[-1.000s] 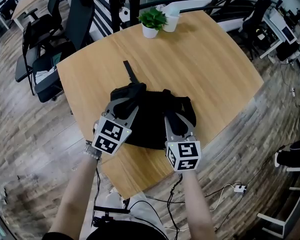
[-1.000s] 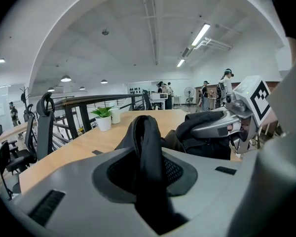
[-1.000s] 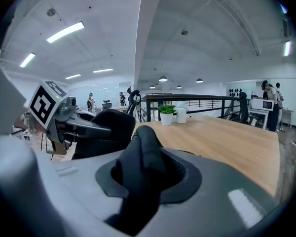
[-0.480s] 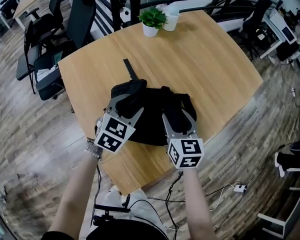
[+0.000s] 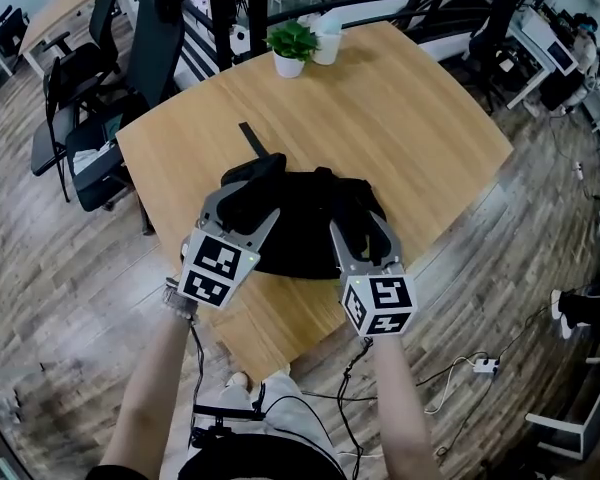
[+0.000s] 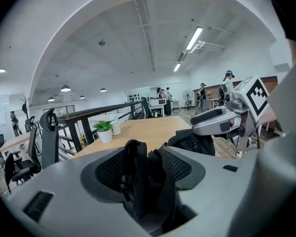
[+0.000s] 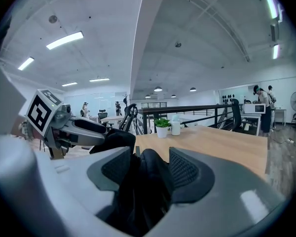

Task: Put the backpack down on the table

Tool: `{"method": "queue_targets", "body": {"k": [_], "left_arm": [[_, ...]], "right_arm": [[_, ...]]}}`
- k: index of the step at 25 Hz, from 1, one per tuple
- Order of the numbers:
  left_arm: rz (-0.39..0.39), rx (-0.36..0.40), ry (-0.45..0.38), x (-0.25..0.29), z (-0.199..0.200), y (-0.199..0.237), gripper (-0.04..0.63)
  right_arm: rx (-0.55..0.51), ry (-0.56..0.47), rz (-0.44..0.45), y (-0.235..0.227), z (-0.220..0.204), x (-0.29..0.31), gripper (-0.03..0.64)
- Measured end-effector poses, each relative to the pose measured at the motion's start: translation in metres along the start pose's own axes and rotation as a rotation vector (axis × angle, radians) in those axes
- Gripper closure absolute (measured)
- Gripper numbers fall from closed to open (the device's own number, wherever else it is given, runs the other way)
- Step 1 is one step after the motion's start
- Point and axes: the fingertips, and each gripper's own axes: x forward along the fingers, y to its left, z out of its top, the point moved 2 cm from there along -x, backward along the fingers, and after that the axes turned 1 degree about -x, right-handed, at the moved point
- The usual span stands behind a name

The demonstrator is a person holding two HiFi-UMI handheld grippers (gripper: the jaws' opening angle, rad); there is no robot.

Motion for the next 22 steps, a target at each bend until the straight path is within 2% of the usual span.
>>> {"method": "queue_targets", "body": {"k": [6,10,13,16,22], "left_arm": [[0.009,0.037,-0.082,-0.037,0.022,-0.011,0.396],[0.006,0.046,-0.138,-0.061,0.036,-0.019,0.479],[0.004,0.042,-0.16,-0.081,0.04,-0.021,0.513],[-0.002,0.045,-0.177,-0.103,0.043,-0.025,0.576],[-0.04,0.073,-0.202,-0.143,0.051,-0.05,0.589]], "right_arm": [[-0.035,-0.044,0.012,0.022,0.017,-0.031,0.393],[-0.053,-0.081,-0.04,0.029,0.028,-0.051,0.537],[-0.056,-0.086,-0.069,0.038,0.032,-0.063,0.583],[-0.035,-0.11,-0.095,0.046,0.036,-0.078,0.606],[-0.038,-0.121,-0.11,0.06,0.039,-0.117,0.607]]}}
